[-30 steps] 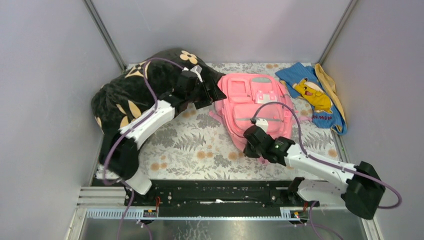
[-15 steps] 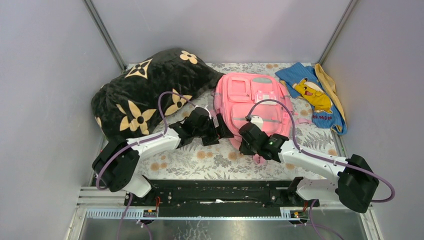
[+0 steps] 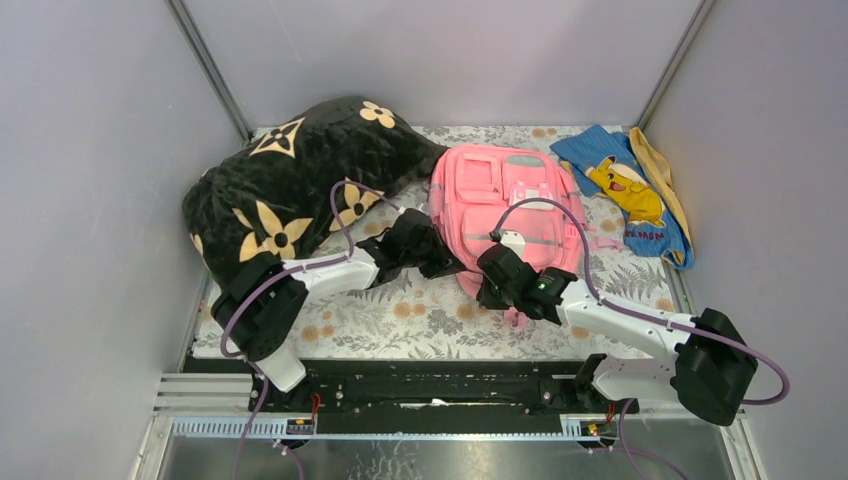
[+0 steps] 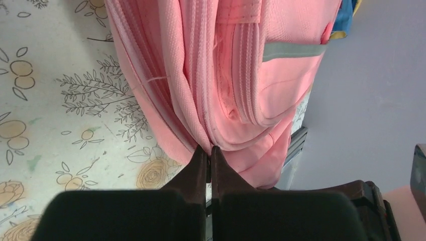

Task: Pack the student bag
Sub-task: Zip the student bag at the center of the board.

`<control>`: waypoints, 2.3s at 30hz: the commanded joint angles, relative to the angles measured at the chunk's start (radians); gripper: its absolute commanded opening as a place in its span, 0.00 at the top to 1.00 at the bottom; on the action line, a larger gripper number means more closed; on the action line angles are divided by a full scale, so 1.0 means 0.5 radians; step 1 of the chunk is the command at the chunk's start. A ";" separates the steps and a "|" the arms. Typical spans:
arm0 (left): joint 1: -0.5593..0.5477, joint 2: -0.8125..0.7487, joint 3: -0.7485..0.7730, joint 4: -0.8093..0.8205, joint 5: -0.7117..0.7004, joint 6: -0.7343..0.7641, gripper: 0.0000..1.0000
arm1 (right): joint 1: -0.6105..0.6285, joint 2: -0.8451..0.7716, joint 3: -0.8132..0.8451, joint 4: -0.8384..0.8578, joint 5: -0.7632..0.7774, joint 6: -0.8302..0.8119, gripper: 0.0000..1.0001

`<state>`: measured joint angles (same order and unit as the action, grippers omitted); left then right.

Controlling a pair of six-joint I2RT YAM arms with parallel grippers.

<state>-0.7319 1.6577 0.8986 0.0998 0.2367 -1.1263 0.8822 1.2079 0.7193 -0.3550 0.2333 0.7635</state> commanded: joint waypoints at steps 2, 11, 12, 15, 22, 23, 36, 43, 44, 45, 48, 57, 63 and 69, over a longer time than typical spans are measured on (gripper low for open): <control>0.122 -0.221 -0.047 -0.036 -0.221 0.012 1.00 | 0.024 -0.124 0.081 0.012 -0.043 -0.006 1.00; 0.817 -0.480 0.018 -0.577 -0.210 0.552 1.00 | 0.024 -0.497 -0.165 -0.253 0.067 0.189 1.00; 0.903 -0.471 0.038 -0.618 -0.206 0.613 1.00 | 0.024 -0.523 -0.151 -0.301 0.103 0.182 1.00; 1.086 -0.403 0.071 -0.598 -0.097 0.730 1.00 | 0.023 -0.556 -0.134 -0.370 0.140 0.151 1.00; 0.766 -0.482 0.314 -0.813 -0.305 0.851 0.32 | 0.024 -0.415 0.053 -0.226 -0.117 0.162 1.00; 0.680 -0.511 0.369 -0.897 -0.365 0.862 0.28 | 0.024 -0.390 0.061 -0.184 -0.120 0.159 1.00; 0.103 -0.828 -0.334 -0.380 -0.312 -0.219 0.24 | 0.023 -0.194 0.055 0.068 -0.202 0.102 1.00; 0.014 -0.448 -0.033 -0.532 -0.259 -0.121 0.26 | 0.024 -0.175 0.061 0.037 -0.221 0.060 1.00; 0.001 -0.434 -0.036 -0.516 -0.295 -0.110 0.29 | 0.024 -0.190 0.063 0.031 -0.218 0.057 1.00; 0.000 -0.413 -0.038 -0.503 -0.307 -0.099 0.37 | 0.024 -0.206 0.064 0.016 -0.211 0.050 1.00; 0.017 -0.362 0.004 -0.517 -0.344 -0.017 0.97 | 0.024 -0.288 0.030 -0.048 -0.158 0.033 1.00; 0.397 -0.668 0.044 -0.855 -0.518 0.475 1.00 | 0.023 -0.530 -0.040 -0.291 0.142 -0.049 1.00; 0.721 -0.752 0.005 -1.009 -0.459 0.710 1.00 | 0.021 -0.548 -0.122 -0.313 0.237 -0.017 1.00; 0.976 -0.789 -0.014 -1.056 -0.355 0.858 1.00 | 0.003 -0.575 -0.162 -0.331 0.356 0.022 1.00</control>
<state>-0.3271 1.3037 0.8875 -0.4080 0.1722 -0.8242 0.8970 0.9611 0.6437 -0.4149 0.2520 0.7723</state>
